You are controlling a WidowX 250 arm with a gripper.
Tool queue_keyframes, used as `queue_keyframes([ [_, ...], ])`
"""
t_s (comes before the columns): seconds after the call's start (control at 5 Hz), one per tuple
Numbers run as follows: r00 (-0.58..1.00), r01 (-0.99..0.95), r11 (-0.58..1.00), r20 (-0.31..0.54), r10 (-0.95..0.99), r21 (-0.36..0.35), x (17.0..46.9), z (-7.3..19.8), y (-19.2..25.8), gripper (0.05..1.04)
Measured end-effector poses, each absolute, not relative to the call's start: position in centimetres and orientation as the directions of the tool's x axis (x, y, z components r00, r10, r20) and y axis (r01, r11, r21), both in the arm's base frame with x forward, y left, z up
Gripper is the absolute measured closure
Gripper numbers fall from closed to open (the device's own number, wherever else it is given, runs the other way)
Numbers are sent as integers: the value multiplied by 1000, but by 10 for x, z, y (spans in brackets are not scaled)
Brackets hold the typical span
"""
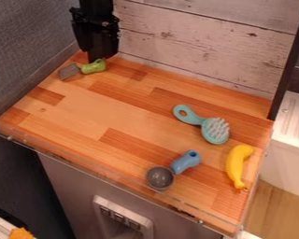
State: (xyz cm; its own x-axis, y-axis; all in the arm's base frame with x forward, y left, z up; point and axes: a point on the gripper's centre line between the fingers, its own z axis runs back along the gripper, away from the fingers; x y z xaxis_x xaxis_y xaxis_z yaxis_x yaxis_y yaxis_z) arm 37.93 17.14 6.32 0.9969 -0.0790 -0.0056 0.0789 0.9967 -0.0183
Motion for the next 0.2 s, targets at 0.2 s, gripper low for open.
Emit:
queue_keyframes([
  [0.2, 994, 105, 994, -12, -105, -16, 379, 61, 174, 85],
])
